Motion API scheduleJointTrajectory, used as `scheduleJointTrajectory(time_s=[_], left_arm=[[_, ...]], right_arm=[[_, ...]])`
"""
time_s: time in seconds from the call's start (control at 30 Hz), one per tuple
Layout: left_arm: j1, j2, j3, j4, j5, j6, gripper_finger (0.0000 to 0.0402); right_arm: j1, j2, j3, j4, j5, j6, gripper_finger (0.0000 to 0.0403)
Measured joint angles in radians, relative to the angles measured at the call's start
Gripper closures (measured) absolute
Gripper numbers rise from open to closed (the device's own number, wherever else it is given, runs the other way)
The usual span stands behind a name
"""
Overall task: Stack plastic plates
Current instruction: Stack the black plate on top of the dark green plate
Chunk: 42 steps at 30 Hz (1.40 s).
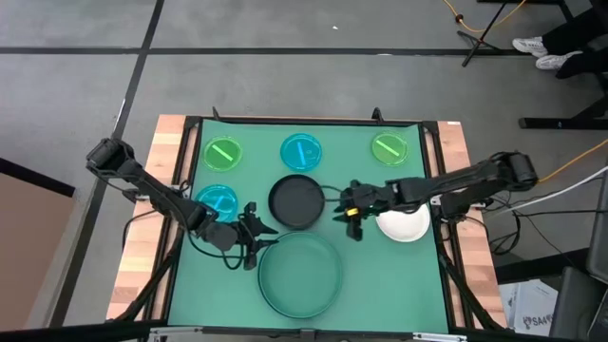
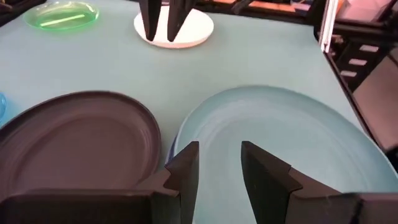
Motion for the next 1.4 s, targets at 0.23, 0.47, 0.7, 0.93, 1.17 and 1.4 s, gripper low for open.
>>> scheduleJointTrajectory(time_s=[0.23,0.47,0.7,0.93,1.17,1.4], left_arm=[[0.059,0.008,0.000,0.010,-0.008,-0.012,0.0288],[0.200,0.010,0.000,-0.117,-0.011,-0.201,0.0288],[0.377,0.010,0.000,-0.328,0.068,-0.375,0.0288],[0.520,0.047,0.000,-0.351,0.218,-0.389,0.0288],[0.601,0.138,0.000,-0.345,0.309,-0.362,0.0288],[0.618,0.205,0.000,-0.300,0.332,-0.352,0.0288]], right_arm=[[-0.001,-0.171,-0.162,-0.009,0.155,0.038,0.0288],[0.000,-0.185,-0.266,0.045,0.267,0.148,0.0288],[0.000,-0.175,-0.313,0.146,0.260,0.159,0.0288],[0.000,-0.175,-0.314,0.157,0.267,0.147,0.0288],[0.000,-0.175,-0.314,0.157,0.268,0.130,0.0288],[0.000,-0.152,-0.314,0.160,0.268,0.127,0.0288]])
